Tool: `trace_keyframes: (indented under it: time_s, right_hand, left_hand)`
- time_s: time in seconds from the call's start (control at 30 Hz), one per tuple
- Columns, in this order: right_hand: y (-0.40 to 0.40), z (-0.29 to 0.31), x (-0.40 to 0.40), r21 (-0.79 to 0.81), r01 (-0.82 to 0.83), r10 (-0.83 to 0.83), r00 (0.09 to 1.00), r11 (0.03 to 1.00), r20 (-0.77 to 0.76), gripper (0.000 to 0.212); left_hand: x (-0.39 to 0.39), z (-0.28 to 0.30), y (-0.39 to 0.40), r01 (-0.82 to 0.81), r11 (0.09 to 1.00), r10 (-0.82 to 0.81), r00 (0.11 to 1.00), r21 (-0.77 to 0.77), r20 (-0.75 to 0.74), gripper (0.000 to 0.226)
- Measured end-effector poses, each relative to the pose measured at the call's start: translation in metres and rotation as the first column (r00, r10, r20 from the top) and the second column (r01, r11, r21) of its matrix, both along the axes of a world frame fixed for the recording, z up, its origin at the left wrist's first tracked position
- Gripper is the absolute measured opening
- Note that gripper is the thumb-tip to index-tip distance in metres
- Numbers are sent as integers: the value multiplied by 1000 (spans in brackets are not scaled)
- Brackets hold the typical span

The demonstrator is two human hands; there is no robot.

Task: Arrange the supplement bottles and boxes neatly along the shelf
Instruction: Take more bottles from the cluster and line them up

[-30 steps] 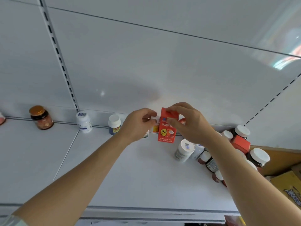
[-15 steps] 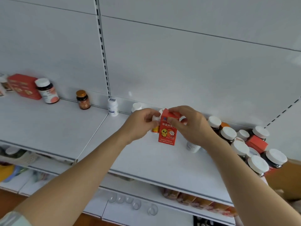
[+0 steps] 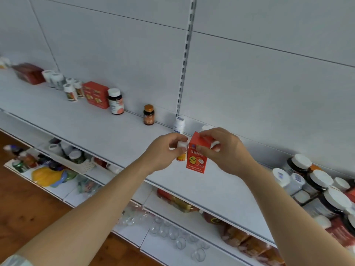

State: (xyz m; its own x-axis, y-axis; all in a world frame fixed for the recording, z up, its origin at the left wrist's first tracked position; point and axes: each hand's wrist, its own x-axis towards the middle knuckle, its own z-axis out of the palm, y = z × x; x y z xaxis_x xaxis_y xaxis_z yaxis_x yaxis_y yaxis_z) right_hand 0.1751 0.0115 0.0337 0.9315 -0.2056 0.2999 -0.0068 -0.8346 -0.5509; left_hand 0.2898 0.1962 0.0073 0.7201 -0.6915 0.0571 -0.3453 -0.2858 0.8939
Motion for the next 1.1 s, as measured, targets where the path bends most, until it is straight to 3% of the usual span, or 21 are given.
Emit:
trace_keyframes:
  time_s: [0.53, 0.7, 1.1]
  right_hand:
    - [168, 0, 176, -5, -58, 58, 998, 998, -6, 38]
    - [191, 1, 246, -42, -113, 112, 994, 993, -19, 38]
    - [210, -17, 413, -123, -169, 174, 984, 978, 31, 42]
  left_hand:
    - [166, 0, 172, -95, 995, 95, 995, -34, 5, 27]
    - [224, -2, 199, -167, 985, 166, 986, -36, -12, 26]
    - [368, 4, 245, -336, 941, 327, 932, 35, 156, 25]
